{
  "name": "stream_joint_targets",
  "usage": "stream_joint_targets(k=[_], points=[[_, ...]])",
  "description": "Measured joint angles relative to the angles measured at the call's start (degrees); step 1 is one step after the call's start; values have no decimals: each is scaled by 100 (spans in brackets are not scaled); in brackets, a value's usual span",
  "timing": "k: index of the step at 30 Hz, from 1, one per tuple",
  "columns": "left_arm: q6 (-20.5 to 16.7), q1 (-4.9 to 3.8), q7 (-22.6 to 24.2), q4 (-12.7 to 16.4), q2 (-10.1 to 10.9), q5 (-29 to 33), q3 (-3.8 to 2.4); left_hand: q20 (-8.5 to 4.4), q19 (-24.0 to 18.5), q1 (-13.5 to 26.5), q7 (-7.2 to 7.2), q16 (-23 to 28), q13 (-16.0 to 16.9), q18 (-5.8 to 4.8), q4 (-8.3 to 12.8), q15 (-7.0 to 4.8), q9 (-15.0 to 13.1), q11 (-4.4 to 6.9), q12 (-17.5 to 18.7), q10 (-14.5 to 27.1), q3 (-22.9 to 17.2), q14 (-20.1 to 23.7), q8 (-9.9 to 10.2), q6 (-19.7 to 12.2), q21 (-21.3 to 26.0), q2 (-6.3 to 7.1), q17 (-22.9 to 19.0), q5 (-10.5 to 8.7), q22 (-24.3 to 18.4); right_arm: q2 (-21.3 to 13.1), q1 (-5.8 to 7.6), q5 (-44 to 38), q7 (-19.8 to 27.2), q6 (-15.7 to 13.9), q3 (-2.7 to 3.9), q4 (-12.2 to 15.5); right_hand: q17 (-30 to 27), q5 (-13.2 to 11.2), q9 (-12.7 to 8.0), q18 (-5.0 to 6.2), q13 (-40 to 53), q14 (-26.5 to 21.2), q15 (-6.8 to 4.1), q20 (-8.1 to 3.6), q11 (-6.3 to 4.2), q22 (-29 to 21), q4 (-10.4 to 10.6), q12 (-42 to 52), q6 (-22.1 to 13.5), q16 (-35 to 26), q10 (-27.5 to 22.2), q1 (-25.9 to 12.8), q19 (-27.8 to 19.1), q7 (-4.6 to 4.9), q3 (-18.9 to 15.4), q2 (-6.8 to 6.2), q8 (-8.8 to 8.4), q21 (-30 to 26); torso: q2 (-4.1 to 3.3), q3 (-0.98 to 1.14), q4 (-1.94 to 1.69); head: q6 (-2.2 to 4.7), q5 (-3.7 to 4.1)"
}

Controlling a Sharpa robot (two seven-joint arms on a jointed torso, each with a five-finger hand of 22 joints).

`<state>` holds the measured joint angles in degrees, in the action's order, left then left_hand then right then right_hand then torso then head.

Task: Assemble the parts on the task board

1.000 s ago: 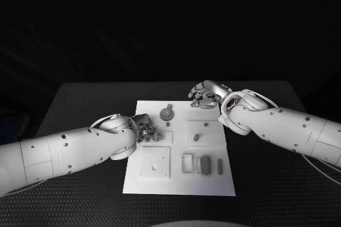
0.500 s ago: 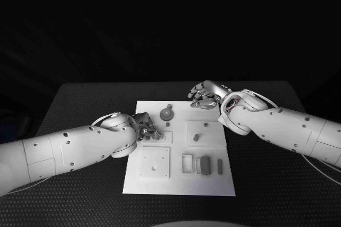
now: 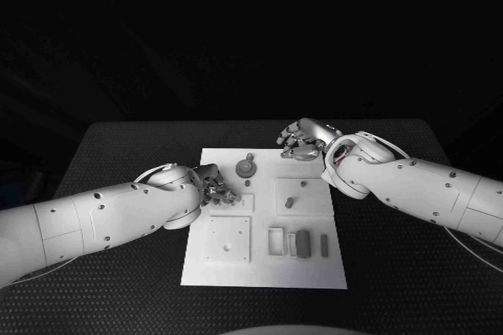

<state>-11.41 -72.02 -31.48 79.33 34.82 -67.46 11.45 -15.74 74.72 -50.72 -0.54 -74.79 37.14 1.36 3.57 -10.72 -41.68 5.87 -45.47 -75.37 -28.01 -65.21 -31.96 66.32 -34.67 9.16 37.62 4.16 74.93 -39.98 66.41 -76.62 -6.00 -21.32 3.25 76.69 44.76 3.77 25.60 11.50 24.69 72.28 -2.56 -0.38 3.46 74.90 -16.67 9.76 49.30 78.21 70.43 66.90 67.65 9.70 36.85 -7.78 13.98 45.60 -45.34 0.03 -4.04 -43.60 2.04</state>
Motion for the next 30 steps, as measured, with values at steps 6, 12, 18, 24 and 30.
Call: stream_joint_targets(k=[6, 12, 18, 24, 30], points=[[-19, -3, -3, -30, -2, -11, -7, 1, -1, -6, 0, 0, 0, 1, -1, 0, 13, 0, 0, 0, 0, 0, 2, 0, 0, 6, 0, -3, 0, 1, 0, 1, 2, 5, 0, -2, 0, 0, -5, 0, 0, 1, 1, 1, 0, 0, 0, 0, 7, 0, 0, 0, 0, -8, 0, 0, 0, 0, 1, -1, -1, -1, 2], [-41, 0, -5, -40, -9, -17, -11, 6, -6, -29, 0, 0, -8, 1, -16, 0, 12, 0, 0, 0, -15, 0, -16, 0, 0, 41, -7, -23, -1, 1, -1, 1, 3, 10, 0, -3, 0, 0, -5, 0, 0, 2, 1, 1, 0, 0, 0, 0, 8, 0, 0, 0, -1, -9, 0, 0, 0, 0, 1, -3, 1, -1, 2], [-59, 0, -6, -45, -21, -18, -15, -12, 13, -148, 16, -21, -25, 0, 5, -21, 12, 0, -23, 0, 22, 23, -33, -16, 1, -29, -27, -24, -1, 3, -2, 2, 5, 14, 0, -9, 0, 0, -5, 0, 0, 6, 11, -11, 0, 0, 0, 0, -12, 0, 0, -23, 11, -3, 0, 24, 0, 0, 1, -2, 1, 2, 2], [-71, -3, 10, -43, -41, -3, -22, -12, 13, -378, 42, -43, -52, -5, 195, -12, 47, -1, -45, 1, 133, 32, -38, -43, 2, -143, -55, -66, -2, 9, -6, 3, 6, 17, 0, -14, 0, 0, -4, 0, 0, -27, 5, -11, -1, 0, 0, 0, -5, 0, -1, -23, 11, 13, 0, 24, 0, 0, 1, 0, 2, 2, 2], [-73, -2, 18, -42, -41, 70, -22, -12, 12, -410, 52, -43, -59, -10, 274, -10, 59, -23, -45, 23, 209, 35, -38, -54, -22, -173, -61, -113, -2, 9, -9, 5, 8, 21, 0, -16, 0, 0, -4, 0, 0, -27, 6, -11, -1, 0, 0, 0, -5, 0, -1, -23, 11, 14, 0, 24, 0, 0, 2, 0, 3, 1, 5]])
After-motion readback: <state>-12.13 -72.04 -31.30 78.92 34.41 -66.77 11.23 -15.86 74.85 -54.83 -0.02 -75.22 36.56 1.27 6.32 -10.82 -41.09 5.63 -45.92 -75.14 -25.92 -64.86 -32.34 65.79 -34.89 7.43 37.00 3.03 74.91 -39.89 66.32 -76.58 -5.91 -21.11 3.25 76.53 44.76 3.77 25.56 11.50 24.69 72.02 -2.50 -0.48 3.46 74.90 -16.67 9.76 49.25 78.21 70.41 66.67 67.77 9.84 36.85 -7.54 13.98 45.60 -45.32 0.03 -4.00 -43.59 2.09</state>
